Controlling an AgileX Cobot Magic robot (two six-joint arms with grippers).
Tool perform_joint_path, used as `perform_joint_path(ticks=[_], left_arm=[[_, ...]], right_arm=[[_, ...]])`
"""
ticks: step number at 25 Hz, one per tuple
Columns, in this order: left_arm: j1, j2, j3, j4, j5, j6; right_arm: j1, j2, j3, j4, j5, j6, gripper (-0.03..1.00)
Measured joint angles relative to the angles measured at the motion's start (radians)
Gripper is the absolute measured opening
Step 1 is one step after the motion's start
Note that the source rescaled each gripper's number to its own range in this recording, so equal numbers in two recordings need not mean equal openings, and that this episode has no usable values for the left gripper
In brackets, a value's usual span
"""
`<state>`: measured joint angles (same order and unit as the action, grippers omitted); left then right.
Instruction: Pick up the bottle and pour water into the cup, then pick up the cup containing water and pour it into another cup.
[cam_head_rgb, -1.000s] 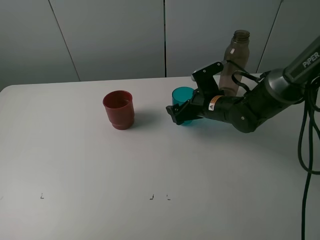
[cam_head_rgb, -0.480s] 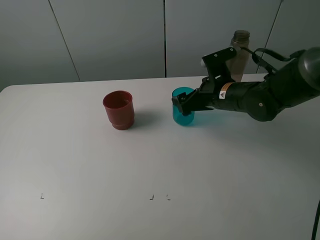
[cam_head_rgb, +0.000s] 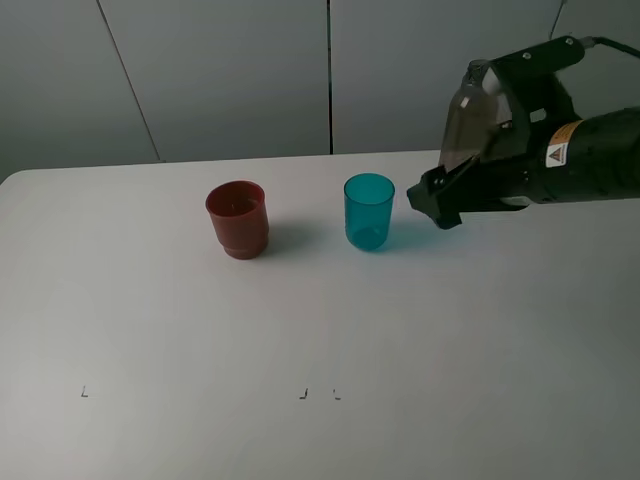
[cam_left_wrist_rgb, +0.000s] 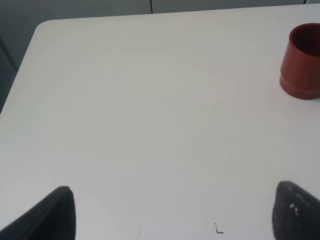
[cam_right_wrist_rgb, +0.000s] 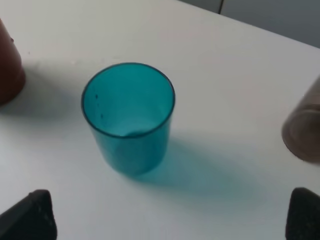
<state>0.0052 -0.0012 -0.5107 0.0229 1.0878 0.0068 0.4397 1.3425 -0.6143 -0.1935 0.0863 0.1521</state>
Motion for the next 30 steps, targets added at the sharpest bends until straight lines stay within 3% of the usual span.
perform_joint_path(ticks=[9, 18, 22, 30], left_arm=[[0.000, 0.000, 0.000, 0.000, 0.000, 0.000], [0.000, 0.000, 0.000, 0.000, 0.000, 0.000], [0.000, 0.000, 0.000, 0.000, 0.000, -0.007], [0.000, 0.000, 0.000, 0.000, 0.000, -0.007]], right_arm=[[0.000, -0.486, 0.000, 0.047, 0.602, 0.006, 0.98], [0.000, -0.882, 0.004, 0.045, 0.973, 0.042, 0.98], [0.000, -1.010, 0.025, 0.036, 1.056, 0.042, 0.98], [0.000, -1.245, 0.098, 0.028, 1.032, 0.044, 0.98]])
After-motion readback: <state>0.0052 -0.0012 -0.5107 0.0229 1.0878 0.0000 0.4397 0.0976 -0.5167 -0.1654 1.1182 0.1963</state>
